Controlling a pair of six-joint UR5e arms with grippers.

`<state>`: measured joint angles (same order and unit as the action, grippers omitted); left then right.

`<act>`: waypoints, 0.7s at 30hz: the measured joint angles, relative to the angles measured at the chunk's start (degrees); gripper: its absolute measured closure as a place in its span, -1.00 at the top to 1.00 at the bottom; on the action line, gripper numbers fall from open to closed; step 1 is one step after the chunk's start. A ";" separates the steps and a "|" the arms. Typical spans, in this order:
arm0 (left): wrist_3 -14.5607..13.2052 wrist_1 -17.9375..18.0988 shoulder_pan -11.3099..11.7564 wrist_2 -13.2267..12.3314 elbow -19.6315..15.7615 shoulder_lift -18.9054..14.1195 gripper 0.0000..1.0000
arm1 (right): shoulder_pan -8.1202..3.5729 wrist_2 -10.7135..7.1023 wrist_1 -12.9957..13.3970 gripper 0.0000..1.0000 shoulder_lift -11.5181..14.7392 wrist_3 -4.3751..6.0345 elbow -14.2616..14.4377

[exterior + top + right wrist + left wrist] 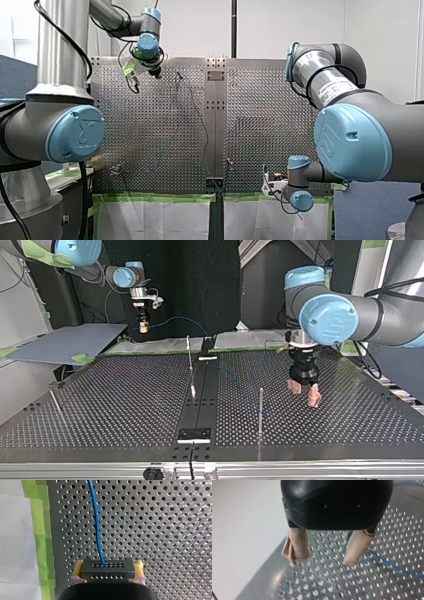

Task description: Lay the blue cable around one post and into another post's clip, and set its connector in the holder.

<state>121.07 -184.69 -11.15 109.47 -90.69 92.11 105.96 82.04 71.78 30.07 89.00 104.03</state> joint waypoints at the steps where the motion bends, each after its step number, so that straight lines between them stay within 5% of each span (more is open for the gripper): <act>1: -0.43 -0.46 -0.02 -0.38 0.18 -0.43 1.00 | 0.03 -0.05 0.00 -1.00 0.00 0.00 0.00; 14: -6.90 -6.90 -0.91 -6.79 5.91 -6.82 1.00 | 0.08 -0.65 0.01 -1.00 0.02 1.45 -0.41; 21: -10.19 -10.20 -1.23 -10.07 8.28 -7.61 1.00 | 0.08 -0.72 0.09 -1.00 0.04 1.73 -0.44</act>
<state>110.88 -194.89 -12.38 99.40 -82.41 84.49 106.04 81.31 71.87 30.11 90.73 103.60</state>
